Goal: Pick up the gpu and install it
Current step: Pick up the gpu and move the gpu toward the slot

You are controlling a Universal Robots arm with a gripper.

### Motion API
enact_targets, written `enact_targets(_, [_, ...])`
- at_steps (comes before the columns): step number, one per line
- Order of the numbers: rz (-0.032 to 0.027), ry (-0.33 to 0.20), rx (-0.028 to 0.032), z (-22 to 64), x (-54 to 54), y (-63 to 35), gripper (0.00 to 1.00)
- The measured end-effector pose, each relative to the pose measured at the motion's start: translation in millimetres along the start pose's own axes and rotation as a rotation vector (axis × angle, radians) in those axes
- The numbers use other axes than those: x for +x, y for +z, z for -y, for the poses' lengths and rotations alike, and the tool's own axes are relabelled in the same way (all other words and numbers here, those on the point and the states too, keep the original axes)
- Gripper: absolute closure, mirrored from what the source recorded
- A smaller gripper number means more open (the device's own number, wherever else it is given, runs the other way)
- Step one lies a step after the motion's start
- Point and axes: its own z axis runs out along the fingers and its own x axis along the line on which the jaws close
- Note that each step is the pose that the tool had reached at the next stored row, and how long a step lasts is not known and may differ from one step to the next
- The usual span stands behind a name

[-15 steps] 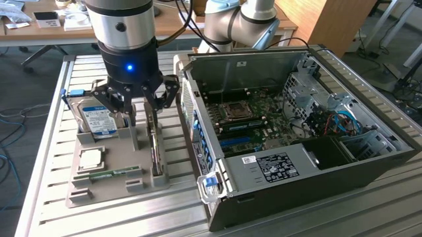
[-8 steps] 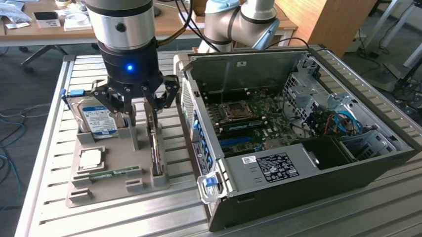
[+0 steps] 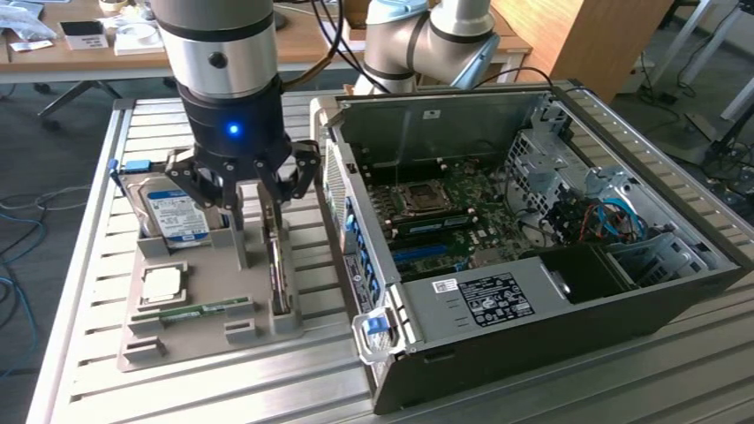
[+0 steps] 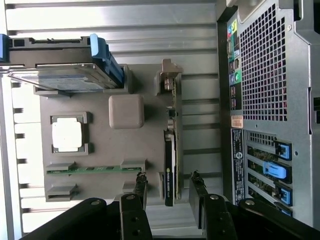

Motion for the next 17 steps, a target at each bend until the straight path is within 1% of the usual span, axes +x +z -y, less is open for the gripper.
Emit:
enact_targets(4, [0.0000,0.000,0.0000,0.1,0.1,3.6,0.53])
enact_targets(17, [0.0000,0.000,0.0000,0.2,0.1,3.8,0.53])
